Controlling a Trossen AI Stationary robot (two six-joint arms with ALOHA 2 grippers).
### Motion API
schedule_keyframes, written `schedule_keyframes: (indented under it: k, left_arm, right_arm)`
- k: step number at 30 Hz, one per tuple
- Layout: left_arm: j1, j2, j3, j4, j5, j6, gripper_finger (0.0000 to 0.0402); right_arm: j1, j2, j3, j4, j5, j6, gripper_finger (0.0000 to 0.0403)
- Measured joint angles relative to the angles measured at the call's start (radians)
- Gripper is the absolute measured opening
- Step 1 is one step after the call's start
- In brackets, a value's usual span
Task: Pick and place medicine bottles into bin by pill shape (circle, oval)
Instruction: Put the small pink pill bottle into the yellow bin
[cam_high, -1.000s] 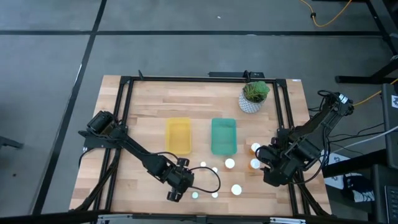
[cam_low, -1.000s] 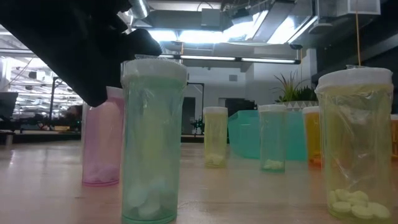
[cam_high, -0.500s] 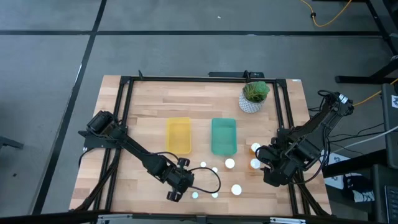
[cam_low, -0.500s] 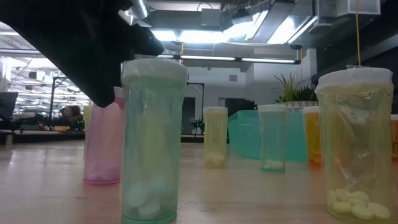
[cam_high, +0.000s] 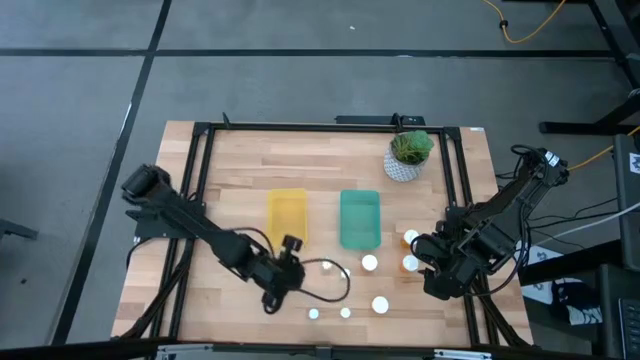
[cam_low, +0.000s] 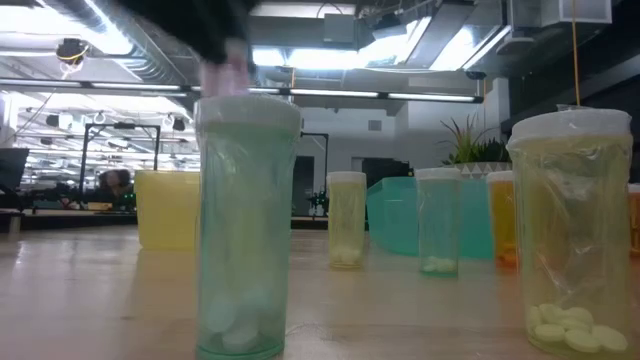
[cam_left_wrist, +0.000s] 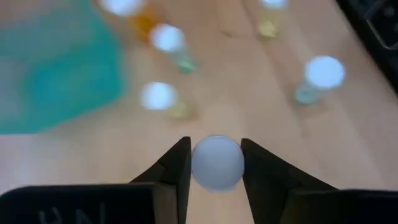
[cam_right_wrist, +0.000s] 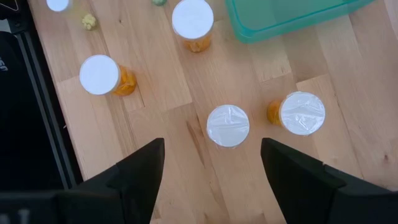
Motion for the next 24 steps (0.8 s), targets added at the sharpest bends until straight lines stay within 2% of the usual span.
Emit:
schedule_keyframes:
  k: [4,7,10,13,17,21,24]
  left_arm:
    - [0.035,-0.122,0.000,-0.088,-0.124,0.023,0.0106]
    - [0.113,-0.176,0.001,-0.127,-0.125,0.023,0.0106]
    - [0.218,-0.192,0.002,-0.186,-0.058,0.028,0.0106]
    - [0.336,-0.192,-0.012,-0.229,0.062,0.033,0.0106]
    - [0.467,-0.197,-0.118,-0.180,0.184,0.065,0.0106]
    - [0.548,-0.203,-0.248,-0.030,0.194,0.067,0.0106]
    - [0.579,-0.205,-0.338,0.148,0.243,0.090,0.0106]
  right_arm:
    - [0.000,0.000,0.000,0.000,0.005,-0.002,0.0269]
    - [0.000,0.000,0.000,0.000,0.007,-0.003,0.0269]
    - [0.000,0.000,0.000,0.000,0.032,-0.004,0.0269]
    - [0.000,0.000,0.000,0.000,0.042,-0.003,0.0269]
    - [0.000,0.000,0.000,0.000,0.041,-0.003,0.0269]
    - [0.000,0.000,0.000,0.001,0.040,-0.003,0.0269]
    - [0.000,0.000,0.000,0.001,0.040,-0.003,0.0269]
